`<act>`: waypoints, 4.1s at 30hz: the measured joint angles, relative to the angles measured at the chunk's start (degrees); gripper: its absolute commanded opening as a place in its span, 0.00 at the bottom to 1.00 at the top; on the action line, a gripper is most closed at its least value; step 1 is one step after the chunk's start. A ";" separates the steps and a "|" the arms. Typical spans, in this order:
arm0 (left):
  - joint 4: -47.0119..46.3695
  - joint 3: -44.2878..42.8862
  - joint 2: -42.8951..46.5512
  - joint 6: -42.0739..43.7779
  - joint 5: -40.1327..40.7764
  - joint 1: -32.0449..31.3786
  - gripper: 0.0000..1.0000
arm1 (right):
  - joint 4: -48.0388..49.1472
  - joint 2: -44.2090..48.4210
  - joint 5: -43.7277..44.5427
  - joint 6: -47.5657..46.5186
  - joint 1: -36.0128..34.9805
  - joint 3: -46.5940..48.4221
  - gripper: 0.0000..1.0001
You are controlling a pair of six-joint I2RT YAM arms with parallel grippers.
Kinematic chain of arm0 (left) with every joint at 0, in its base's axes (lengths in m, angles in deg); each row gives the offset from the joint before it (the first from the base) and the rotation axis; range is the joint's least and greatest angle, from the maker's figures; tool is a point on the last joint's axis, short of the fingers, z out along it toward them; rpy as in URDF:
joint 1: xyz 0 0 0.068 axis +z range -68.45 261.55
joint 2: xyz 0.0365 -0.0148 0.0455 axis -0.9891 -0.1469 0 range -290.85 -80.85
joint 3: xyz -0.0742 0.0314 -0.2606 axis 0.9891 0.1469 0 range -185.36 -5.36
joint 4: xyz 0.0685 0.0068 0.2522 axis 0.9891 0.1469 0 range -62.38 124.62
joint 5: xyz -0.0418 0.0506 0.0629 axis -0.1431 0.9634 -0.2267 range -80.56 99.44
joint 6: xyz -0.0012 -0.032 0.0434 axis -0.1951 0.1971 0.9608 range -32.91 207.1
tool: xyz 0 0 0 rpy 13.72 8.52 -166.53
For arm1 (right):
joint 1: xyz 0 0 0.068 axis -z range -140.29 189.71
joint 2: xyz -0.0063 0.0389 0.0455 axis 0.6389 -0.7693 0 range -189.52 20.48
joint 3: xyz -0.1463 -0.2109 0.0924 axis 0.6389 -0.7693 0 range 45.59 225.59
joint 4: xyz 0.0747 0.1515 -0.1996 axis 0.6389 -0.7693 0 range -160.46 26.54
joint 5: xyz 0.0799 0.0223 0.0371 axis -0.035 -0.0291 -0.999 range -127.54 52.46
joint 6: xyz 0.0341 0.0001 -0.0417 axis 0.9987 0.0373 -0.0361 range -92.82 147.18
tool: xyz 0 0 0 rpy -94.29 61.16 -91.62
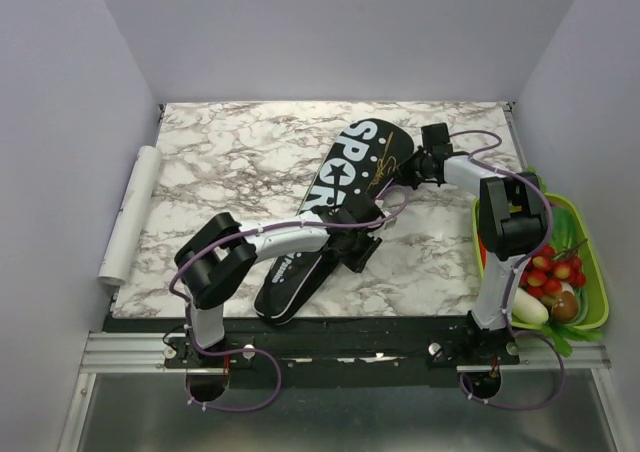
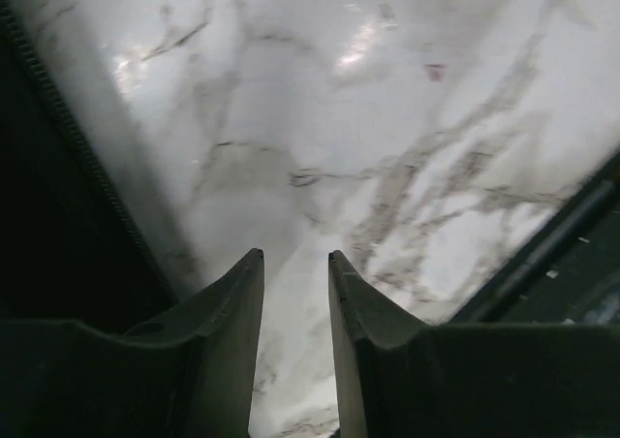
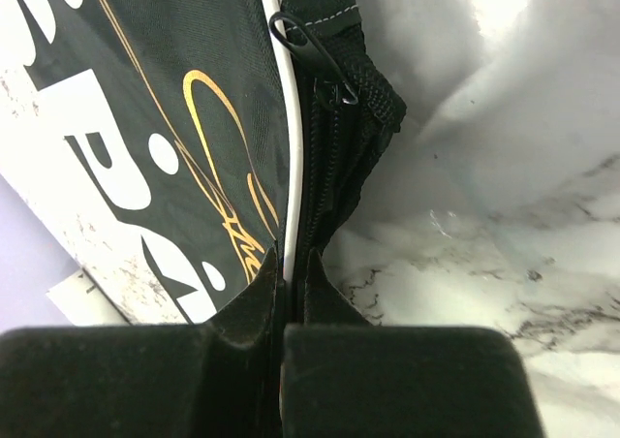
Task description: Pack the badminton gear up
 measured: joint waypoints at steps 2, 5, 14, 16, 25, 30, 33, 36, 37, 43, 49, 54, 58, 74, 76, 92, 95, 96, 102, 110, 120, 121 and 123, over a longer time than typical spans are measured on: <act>1.14 -0.48 -2.01 -0.55 4.50 0.42 0.38 | -1.79 0.87 0.81 -0.11 0.04 -0.04 0.01; 2.40 -0.61 -3.41 -1.99 11.54 1.64 0.38 | -2.38 2.91 1.33 -0.59 0.04 -1.73 0.00; -0.85 6.01 0.28 -6.67 22.10 8.55 0.38 | -2.32 8.02 -1.99 -6.62 0.04 -10.29 0.62; -1.66 7.52 1.33 -6.97 22.95 10.49 0.38 | -3.37 9.11 -3.08 -9.11 0.04 -11.78 0.66; -3.08 12.04 5.27 -6.47 24.15 15.30 0.34 | -14.08 16.37 -2.54 -19.82 -0.04 -11.56 0.68; -0.52 13.31 11.15 -6.29 15.98 15.10 0.34 | -20.48 18.97 1.46 -24.57 -0.07 -7.15 0.67; 0.11 12.31 15.32 -6.49 9.88 13.94 0.35 | -23.10 20.00 5.25 -26.64 -0.04 -5.97 0.65; 0.42 8.61 18.03 -6.84 4.59 13.11 0.36 | -24.94 20.04 8.04 -28.09 0.04 -5.27 0.59; 0.55 6.73 18.34 -6.82 3.76 12.98 0.35 | -25.49 19.89 8.61 -28.22 0.15 -5.14 0.58; 0.33 -3.17 15.23 -6.14 2.32 17.49 0.24 | -26.12 17.99 12.26 -28.46 1.36 -4.68 0.49; -0.42 -4.22 5.95 -6.05 1.90 25.90 0.11 | -25.92 14.84 13.66 -27.89 2.71 -3.39 0.42; -0.35 -4.07 -1.01 -6.03 1.99 29.38 0.03 | -25.51 11.87 13.75 -27.32 3.06 -0.44 0.40; -0.87 -2.67 -3.26 -6.05 1.99 29.38 0.03 | -25.11 10.36 13.66 -26.91 3.04 1.03 0.38; -2.08 -1.25 -4.33 -6.08 1.92 29.35 0.02 | -23.61 7.10 13.51 -26.23 3.06 1.31 0.22; -2.16 -1.25 -4.46 -6.08 1.92 29.35 0.02 | -23.54 6.93 13.49 -26.03 3.06 1.31 0.18; -2.29 -1.25 -4.57 -6.10 1.90 29.35 0.02 | -21.99 6.95 10.69 -25.35 3.04 0.37 0.01; -2.32 -1.25 -4.57 -6.12 1.90 29.35 0.01 | -21.49 7.52 9.86 -25.18 2.80 0.00 0.01; -2.36 -1.25 -4.57 -6.12 1.90 29.35 0.01 | -21.24 7.72 9.66 -25.09 2.49 0.00 0.01; -3.48 -0.44 -4.57 -6.56 1.79 29.35 0.01 | -21.05 8.24 9.40 -24.72 -1.53 0.20 0.01; -5.66 1.14 -4.02 -6.95 1.73 29.38 0.01 | -21.51 8.15 9.42 -23.43 -9.11 2.45 0.00; -7.30 2.23 -3.54 -7.04 1.44 29.38 0.00 | -20.90 4.02 3.76 -18.97 -18.45 6.95 0.01; -7.34 2.25 -3.54 -7.04 1.44 29.38 0.00 | -20.85 3.54 3.19 -18.67 -19.17 7.08 0.01; -7.39 2.25 -3.50 -7.04 1.38 29.38 0.00 | -20.87 2.89 2.62 -17.86 -20.11 7.10 0.01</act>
